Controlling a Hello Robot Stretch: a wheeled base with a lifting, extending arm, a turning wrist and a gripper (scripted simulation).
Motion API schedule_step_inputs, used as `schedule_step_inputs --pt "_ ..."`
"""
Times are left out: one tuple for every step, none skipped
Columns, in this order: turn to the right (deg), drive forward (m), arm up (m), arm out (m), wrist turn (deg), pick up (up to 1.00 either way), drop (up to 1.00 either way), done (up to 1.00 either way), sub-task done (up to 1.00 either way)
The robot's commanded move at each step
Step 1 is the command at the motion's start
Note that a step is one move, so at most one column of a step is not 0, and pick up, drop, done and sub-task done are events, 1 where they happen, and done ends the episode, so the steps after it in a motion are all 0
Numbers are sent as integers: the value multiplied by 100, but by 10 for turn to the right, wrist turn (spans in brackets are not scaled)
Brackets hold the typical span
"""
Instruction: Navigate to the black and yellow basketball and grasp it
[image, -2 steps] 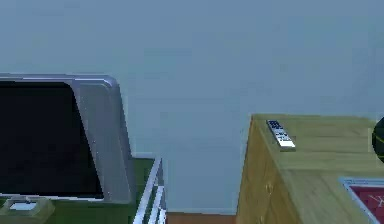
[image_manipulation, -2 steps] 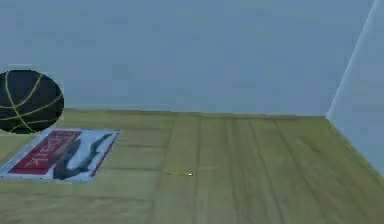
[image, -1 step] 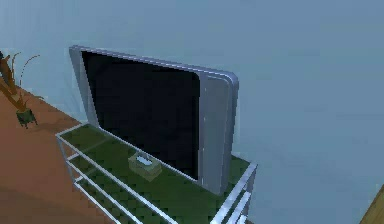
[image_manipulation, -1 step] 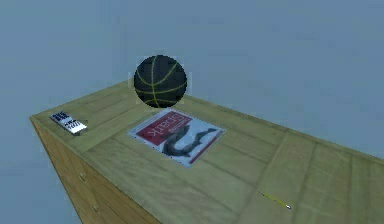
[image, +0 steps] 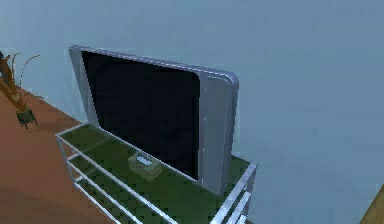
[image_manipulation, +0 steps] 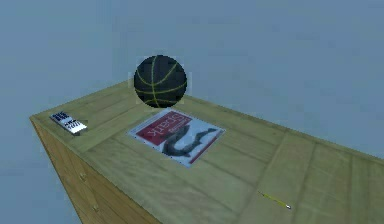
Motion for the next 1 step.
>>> schedule_step_inputs --pt "0 0 38 0 0 0 0 0 0"
